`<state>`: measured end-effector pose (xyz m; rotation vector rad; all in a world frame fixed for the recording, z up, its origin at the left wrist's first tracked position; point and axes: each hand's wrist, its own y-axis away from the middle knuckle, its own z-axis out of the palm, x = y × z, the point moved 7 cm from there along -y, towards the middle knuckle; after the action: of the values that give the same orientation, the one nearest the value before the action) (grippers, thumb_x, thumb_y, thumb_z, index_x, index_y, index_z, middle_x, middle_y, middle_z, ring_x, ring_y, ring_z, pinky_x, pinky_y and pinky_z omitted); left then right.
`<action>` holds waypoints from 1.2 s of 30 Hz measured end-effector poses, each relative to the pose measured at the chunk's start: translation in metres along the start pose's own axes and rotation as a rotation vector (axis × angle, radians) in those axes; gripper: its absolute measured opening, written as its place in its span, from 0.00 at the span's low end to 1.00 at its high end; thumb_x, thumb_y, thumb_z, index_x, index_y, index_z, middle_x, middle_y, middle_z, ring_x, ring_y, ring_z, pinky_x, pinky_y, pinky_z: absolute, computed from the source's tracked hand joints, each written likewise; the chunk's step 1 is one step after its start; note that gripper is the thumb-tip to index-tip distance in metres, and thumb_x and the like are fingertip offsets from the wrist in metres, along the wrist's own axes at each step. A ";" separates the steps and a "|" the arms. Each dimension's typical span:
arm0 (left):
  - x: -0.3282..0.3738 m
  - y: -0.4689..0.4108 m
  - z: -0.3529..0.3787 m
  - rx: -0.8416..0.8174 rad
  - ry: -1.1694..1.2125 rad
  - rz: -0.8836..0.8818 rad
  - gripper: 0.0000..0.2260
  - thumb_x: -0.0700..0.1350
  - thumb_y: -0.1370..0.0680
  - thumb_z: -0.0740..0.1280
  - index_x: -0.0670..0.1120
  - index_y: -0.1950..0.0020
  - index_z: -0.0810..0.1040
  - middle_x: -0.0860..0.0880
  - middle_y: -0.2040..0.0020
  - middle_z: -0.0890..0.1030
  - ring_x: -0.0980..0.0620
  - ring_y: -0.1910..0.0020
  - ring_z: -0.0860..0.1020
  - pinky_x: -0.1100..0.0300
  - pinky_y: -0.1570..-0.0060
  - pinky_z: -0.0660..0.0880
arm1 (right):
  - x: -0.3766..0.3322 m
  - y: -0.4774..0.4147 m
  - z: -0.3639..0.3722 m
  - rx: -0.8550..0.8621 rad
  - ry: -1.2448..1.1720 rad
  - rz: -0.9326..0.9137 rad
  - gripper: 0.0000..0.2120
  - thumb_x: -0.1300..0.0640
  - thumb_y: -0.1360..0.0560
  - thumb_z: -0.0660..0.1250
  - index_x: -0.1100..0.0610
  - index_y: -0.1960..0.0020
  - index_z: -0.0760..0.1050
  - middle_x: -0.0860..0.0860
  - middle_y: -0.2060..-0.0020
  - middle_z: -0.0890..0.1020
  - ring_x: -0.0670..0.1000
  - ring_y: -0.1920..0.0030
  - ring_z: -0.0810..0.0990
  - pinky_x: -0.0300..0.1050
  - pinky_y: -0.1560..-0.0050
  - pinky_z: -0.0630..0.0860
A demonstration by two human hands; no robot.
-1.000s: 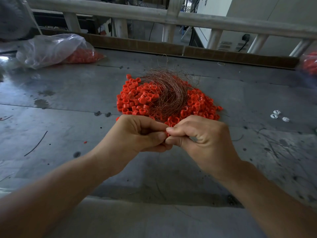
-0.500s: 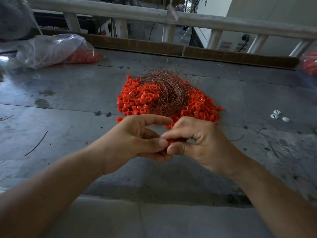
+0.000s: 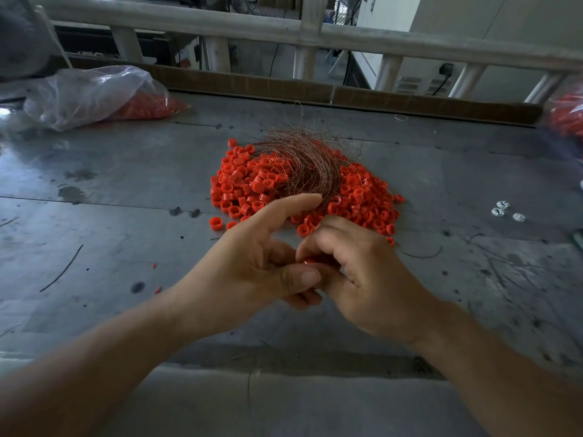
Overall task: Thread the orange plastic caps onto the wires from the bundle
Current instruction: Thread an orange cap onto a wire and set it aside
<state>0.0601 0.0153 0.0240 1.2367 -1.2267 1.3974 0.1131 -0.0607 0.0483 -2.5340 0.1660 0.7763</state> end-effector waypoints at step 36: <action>0.000 0.000 -0.056 0.156 -0.214 -0.273 0.08 0.36 0.41 0.67 0.47 0.67 0.82 0.44 0.68 0.82 0.49 0.72 0.81 0.65 0.75 0.74 | 0.040 0.005 -0.005 -0.215 -0.044 0.465 0.10 0.53 0.28 0.68 0.48 0.68 0.76 0.43 0.76 0.77 0.40 0.74 0.73 0.33 0.73 0.69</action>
<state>0.0529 0.0707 0.0228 1.6311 -1.0549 1.2000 0.1478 -0.0664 0.0281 -2.7113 0.7112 1.0720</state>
